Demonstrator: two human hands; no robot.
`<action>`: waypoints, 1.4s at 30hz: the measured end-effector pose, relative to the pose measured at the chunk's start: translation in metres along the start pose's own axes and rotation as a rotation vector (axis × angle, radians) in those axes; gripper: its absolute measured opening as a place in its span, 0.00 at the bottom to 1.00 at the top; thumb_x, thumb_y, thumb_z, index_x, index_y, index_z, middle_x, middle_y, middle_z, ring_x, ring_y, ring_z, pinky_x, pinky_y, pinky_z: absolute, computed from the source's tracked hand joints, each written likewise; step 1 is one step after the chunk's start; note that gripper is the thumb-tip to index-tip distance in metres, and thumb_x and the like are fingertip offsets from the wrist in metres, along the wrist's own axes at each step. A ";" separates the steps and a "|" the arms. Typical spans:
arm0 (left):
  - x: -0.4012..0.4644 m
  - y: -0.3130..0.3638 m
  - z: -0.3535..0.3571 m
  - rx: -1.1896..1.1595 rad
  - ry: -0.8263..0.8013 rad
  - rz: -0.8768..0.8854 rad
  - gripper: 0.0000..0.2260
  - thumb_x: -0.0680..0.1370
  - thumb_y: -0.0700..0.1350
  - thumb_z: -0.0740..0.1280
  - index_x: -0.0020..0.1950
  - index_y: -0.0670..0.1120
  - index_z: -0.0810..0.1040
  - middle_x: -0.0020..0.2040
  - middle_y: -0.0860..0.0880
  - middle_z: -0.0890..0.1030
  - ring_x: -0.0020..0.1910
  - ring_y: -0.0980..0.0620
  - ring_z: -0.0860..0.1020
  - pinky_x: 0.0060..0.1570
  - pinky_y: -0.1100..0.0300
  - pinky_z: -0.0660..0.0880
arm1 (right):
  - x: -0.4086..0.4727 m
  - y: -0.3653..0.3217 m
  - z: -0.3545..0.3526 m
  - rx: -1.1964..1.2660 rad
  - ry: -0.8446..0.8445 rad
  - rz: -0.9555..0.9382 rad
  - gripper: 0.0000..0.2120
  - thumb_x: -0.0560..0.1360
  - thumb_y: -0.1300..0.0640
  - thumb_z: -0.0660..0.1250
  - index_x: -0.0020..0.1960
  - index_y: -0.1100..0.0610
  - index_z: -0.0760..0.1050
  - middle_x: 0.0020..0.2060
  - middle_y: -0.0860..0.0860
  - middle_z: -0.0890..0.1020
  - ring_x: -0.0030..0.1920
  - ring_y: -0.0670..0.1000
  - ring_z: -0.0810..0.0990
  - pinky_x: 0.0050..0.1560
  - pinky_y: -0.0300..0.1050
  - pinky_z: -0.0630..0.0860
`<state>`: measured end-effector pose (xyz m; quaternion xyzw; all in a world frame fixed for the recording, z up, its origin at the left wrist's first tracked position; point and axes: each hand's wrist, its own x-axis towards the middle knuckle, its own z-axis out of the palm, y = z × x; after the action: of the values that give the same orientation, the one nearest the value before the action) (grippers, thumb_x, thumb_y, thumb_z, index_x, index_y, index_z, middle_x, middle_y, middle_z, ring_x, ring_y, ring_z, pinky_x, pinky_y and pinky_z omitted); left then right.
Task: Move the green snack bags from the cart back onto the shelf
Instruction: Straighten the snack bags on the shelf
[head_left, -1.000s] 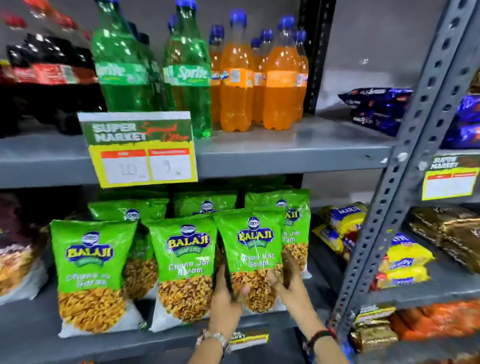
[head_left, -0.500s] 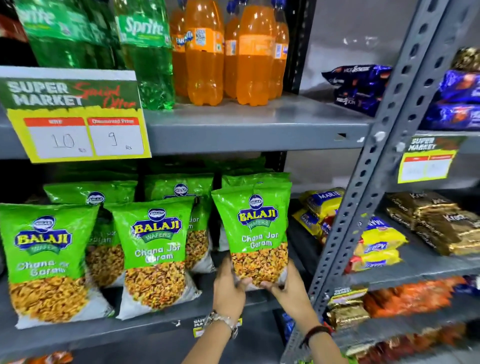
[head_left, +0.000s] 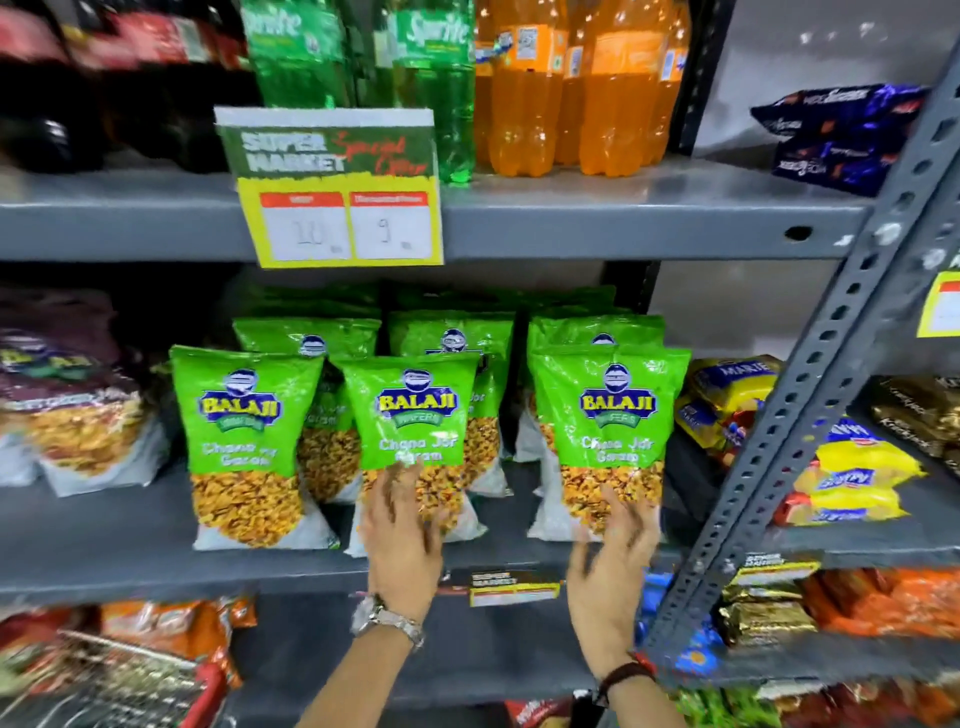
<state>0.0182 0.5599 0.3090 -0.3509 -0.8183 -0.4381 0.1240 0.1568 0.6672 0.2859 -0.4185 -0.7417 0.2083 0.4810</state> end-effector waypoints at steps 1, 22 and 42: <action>0.004 -0.014 -0.009 -0.002 0.031 -0.084 0.22 0.69 0.38 0.71 0.61 0.36 0.70 0.59 0.28 0.71 0.58 0.28 0.70 0.55 0.33 0.70 | -0.004 -0.015 0.012 0.025 -0.086 -0.041 0.19 0.74 0.62 0.66 0.63 0.59 0.68 0.62 0.60 0.66 0.60 0.57 0.70 0.55 0.58 0.78; 0.016 -0.033 0.003 -0.407 -0.230 -0.212 0.32 0.69 0.56 0.62 0.68 0.40 0.63 0.64 0.37 0.71 0.63 0.45 0.70 0.54 0.66 0.63 | -0.006 -0.044 0.062 0.026 -0.554 0.119 0.33 0.70 0.51 0.70 0.69 0.59 0.59 0.64 0.59 0.67 0.66 0.58 0.64 0.64 0.51 0.67; 0.048 -0.179 -0.117 -0.319 -0.117 -0.313 0.32 0.73 0.34 0.65 0.71 0.41 0.52 0.69 0.40 0.65 0.62 0.52 0.65 0.53 0.72 0.62 | -0.068 -0.165 0.177 0.119 -0.889 -0.047 0.26 0.77 0.50 0.61 0.70 0.62 0.59 0.70 0.60 0.64 0.69 0.58 0.64 0.67 0.51 0.67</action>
<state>-0.1508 0.4221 0.2890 -0.2599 -0.7887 -0.5548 -0.0501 -0.0567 0.5352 0.2868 -0.2429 -0.8725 0.3990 0.1433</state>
